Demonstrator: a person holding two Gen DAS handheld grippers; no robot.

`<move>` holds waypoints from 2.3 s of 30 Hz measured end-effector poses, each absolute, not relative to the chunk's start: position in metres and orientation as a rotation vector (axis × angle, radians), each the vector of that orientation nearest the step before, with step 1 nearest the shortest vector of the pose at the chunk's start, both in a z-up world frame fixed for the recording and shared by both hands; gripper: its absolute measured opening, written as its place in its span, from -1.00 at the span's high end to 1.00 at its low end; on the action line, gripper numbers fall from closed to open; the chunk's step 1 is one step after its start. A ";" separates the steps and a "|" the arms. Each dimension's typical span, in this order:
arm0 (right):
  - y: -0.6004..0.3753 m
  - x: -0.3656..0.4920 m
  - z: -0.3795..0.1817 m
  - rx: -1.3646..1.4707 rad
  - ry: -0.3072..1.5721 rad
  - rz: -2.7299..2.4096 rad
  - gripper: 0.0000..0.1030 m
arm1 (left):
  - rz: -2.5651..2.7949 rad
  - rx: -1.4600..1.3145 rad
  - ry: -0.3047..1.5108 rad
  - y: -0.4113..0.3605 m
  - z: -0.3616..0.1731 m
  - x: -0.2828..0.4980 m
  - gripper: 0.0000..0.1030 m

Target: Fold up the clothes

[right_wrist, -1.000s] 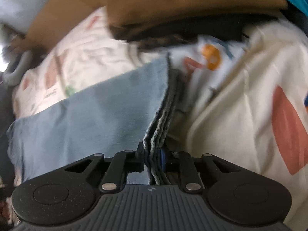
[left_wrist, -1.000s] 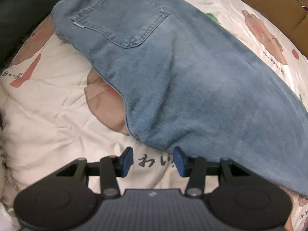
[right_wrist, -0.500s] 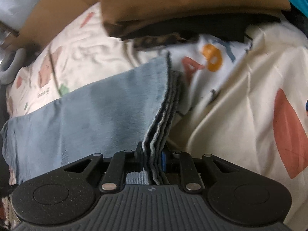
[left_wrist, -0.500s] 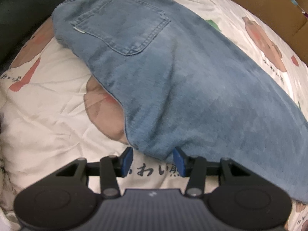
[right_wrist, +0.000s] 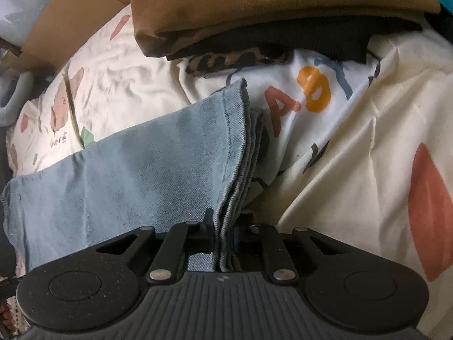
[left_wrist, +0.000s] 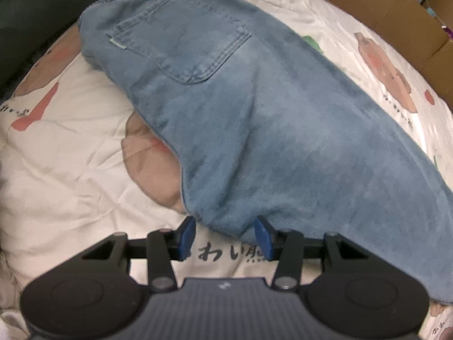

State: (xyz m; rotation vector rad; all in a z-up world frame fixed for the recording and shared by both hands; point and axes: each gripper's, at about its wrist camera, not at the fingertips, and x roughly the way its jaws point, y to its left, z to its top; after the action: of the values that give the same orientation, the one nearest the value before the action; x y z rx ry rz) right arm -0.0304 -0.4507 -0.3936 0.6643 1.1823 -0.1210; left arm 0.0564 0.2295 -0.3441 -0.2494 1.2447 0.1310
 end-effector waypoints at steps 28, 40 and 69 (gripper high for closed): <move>-0.449 -0.015 -0.242 0.609 1.035 -0.035 0.84 | 0.184 -0.603 1.134 0.269 -0.380 0.048 0.38; -0.462 0.017 -0.186 0.553 0.956 -0.014 0.84 | 0.134 -0.670 1.108 0.259 -0.355 0.051 0.64; -0.512 0.053 -0.131 0.471 0.927 -0.107 0.84 | -0.131 -0.442 1.251 0.185 -0.305 0.066 0.60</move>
State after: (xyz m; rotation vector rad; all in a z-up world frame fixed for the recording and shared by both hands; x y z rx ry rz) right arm 0.0525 -0.5122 -0.1310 0.4705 0.9275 -0.1068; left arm 0.0663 0.1846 -0.3054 -0.4424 1.2509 -0.1312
